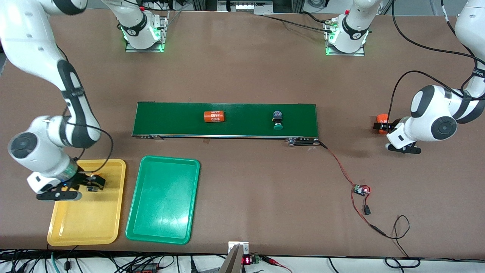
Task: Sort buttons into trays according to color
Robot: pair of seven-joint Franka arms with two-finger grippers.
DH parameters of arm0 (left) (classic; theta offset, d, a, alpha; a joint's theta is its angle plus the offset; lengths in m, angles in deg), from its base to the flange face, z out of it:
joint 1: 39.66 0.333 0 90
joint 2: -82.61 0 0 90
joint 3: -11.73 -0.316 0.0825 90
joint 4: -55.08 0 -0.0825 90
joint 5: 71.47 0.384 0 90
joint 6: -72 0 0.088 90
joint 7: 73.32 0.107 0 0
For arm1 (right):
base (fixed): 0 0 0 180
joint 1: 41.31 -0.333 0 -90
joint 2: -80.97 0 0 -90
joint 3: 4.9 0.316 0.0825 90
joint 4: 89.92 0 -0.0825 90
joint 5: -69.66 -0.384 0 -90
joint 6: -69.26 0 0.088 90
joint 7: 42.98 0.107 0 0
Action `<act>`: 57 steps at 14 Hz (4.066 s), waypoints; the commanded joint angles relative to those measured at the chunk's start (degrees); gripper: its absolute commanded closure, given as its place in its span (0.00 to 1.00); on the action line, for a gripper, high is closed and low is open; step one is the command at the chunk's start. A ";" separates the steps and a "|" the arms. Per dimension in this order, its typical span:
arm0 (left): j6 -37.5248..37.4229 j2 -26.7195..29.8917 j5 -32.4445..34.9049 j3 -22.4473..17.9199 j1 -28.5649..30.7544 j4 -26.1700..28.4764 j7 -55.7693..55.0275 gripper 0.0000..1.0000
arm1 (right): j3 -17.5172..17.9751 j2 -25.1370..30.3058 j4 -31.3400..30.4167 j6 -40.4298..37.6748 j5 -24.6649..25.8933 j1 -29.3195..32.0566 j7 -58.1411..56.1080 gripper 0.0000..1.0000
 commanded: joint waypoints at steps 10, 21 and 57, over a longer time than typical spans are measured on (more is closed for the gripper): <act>0.69 -1.43 1.77 3.43 5.02 0.31 1.08 0.80 | -0.03 23.45 -4.79 -39.04 -2.19 -2.81 11.72 0.00; -18.65 -1.43 0.90 19.51 0.19 -13.58 6.16 0.79 | -0.21 22.84 -2.41 -40.03 -5.70 -1.32 5.30 0.00; -37.19 -4.59 3.97 18.03 -27.86 -29.39 15.54 0.00 | 1.99 22.05 -17.80 -17.18 -11.17 -19.42 21.48 0.00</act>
